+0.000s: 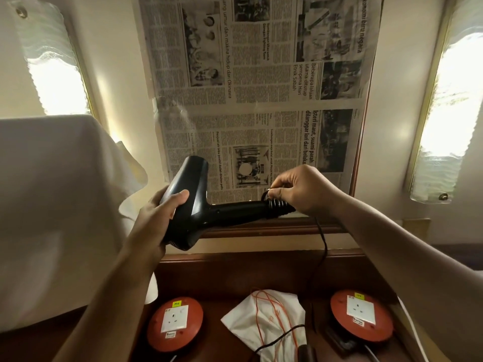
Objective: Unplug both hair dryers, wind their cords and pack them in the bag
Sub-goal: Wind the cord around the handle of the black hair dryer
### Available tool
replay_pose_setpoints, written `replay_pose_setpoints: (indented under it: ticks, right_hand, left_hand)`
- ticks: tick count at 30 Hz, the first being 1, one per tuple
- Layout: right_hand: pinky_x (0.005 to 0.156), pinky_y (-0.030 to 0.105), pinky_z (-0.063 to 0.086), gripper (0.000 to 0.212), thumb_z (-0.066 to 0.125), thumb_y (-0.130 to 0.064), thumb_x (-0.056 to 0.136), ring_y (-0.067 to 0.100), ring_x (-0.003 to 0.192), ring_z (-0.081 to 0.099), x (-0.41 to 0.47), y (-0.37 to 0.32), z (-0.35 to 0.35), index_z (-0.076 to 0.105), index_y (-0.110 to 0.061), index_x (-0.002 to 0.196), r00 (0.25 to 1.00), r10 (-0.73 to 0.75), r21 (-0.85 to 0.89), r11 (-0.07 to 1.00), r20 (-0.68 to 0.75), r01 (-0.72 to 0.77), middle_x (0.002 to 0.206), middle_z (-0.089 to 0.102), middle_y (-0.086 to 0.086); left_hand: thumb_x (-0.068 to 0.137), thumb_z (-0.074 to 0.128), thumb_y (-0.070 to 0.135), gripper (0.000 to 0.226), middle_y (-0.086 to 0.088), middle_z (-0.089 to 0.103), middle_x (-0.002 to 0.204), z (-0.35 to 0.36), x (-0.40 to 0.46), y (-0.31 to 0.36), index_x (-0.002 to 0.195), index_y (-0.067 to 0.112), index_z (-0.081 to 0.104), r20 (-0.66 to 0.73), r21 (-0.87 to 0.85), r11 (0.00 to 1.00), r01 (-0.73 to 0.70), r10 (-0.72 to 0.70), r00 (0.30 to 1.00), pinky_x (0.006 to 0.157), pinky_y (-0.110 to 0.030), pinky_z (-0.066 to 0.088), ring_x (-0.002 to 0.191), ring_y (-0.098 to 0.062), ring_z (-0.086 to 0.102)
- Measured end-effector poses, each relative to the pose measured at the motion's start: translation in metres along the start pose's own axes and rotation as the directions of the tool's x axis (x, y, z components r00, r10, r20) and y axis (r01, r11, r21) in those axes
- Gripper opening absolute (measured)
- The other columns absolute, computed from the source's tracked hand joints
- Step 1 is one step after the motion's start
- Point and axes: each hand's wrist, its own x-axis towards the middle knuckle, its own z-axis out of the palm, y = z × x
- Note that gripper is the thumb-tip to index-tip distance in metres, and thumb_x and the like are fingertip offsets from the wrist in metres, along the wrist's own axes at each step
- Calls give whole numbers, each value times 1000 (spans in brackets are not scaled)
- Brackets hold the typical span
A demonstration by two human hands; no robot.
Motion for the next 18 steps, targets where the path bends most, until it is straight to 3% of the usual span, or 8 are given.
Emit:
replay_pose_setpoints:
  ticks: [6, 10, 12, 15, 18]
  right_hand:
    - [54, 35, 53, 18, 55, -21, 94, 17, 57, 61, -16, -13, 12, 70, -12, 92, 998, -26, -116, 993, -57, 20, 71, 67, 3]
    - [44, 17, 37, 20, 44, -15, 95, 5, 51, 52, -29, -15, 30, 63, -12, 101, 996, 20, -67, 997, -90, -26, 69, 60, -3]
    - [46, 18, 38, 18, 44, -16, 96, 6, 55, 52, -33, -14, 37, 61, -12, 101, 991, 49, -21, 998, -127, -53, 72, 60, -2]
    - [48, 26, 44, 21, 49, -24, 98, 9, 50, 50, -38, -13, 48, 60, -14, 83, 985, 113, 166, 982, -130, -91, 62, 61, -2]
    - [42, 26, 36, 36, 47, -36, 98, 15, 42, 40, -45, -11, 59, 55, -12, 73, 975, 220, 551, 813, 6, -187, 47, 48, -2]
  left_hand:
    - [86, 66, 27, 43, -11, 61, 113, 5, 5, -3, 127, 24, 55, -100, -9, 998, -64, 63, 993, 65, -35, 55, 99, -30, 63]
    - [86, 67, 23, 38, -7, 65, 110, 8, 8, -6, 123, 23, 59, -162, -35, 991, -126, 119, 980, 67, -33, 55, 97, -25, 66]
    - [85, 68, 21, 37, -7, 67, 109, 9, 9, -8, 121, 22, 60, -186, -48, 988, -149, 138, 973, 72, -34, 56, 96, -24, 66]
    - [83, 70, 23, 39, -8, 67, 109, 8, 11, -9, 121, 21, 61, -222, -85, 986, -145, 123, 967, 79, -39, 57, 99, -27, 66]
    - [84, 69, 24, 37, -6, 66, 101, 6, 16, -6, 120, 17, 61, -251, -153, 981, -121, 80, 965, 72, -36, 56, 101, -29, 65]
